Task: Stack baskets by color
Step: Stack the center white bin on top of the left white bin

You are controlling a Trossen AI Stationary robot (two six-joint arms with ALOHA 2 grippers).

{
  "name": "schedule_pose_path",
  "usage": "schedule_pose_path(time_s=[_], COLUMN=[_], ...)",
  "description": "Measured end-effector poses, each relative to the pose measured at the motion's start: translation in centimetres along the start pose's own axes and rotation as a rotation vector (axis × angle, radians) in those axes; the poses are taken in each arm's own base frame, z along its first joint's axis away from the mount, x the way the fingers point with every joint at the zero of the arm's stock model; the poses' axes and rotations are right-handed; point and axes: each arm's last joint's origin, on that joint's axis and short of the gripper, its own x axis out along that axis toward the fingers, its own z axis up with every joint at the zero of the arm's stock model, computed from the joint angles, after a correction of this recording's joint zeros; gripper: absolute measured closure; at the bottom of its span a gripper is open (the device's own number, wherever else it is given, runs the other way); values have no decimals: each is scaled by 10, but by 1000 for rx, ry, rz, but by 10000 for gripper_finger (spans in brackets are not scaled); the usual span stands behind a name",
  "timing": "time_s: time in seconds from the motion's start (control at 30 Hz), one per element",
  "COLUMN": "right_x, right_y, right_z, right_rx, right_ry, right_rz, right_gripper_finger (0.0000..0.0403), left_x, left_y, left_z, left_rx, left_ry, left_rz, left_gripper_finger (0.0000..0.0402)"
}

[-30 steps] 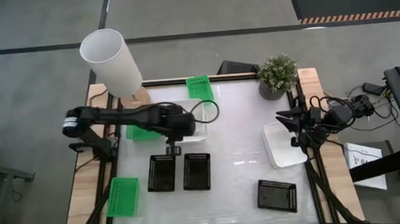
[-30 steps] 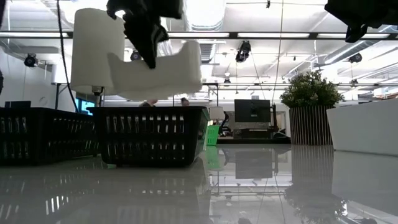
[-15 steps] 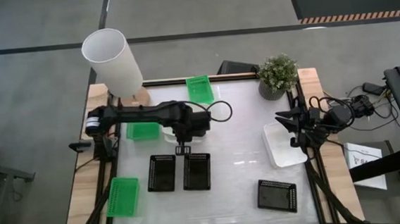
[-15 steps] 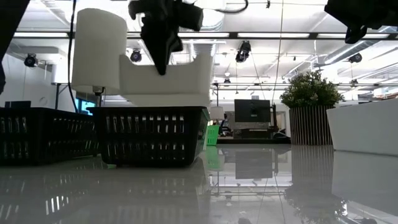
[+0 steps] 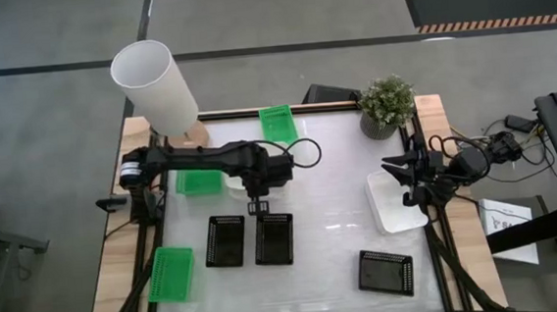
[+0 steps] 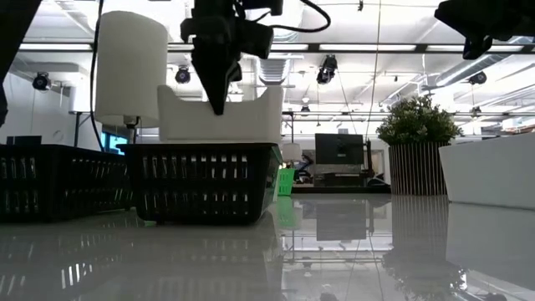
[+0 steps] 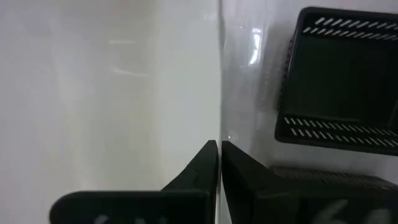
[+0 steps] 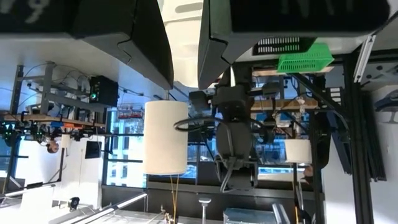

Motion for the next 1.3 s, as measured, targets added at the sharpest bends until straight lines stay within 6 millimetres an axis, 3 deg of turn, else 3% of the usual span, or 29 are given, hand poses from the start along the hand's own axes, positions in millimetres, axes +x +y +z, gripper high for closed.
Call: schedule_pose_path(time_s=[0.23,0.57,0.83,1.03,1.3], right_x=[0,0,0,0,0], right_y=[0,0,0,0,1], right_z=[-1,-1,-1,-2,-6], right_rx=[-5,-8,-8,11,57], right_ry=[7,11,12,14,56], right_rz=[1,2,2,3,8], right_gripper_finger=[335,335,335,335,335], left_x=[13,17,17,7,-24], left_y=[-1,-2,-3,-2,-17], left_z=[-1,-3,-1,-1,-14], left_rx=[1,10,12,9,-43], left_ry=[-4,11,-12,-46,-203], left_rz=[2,-6,-44,-43,-28], left_gripper_finger=[401,399,318,267,261])
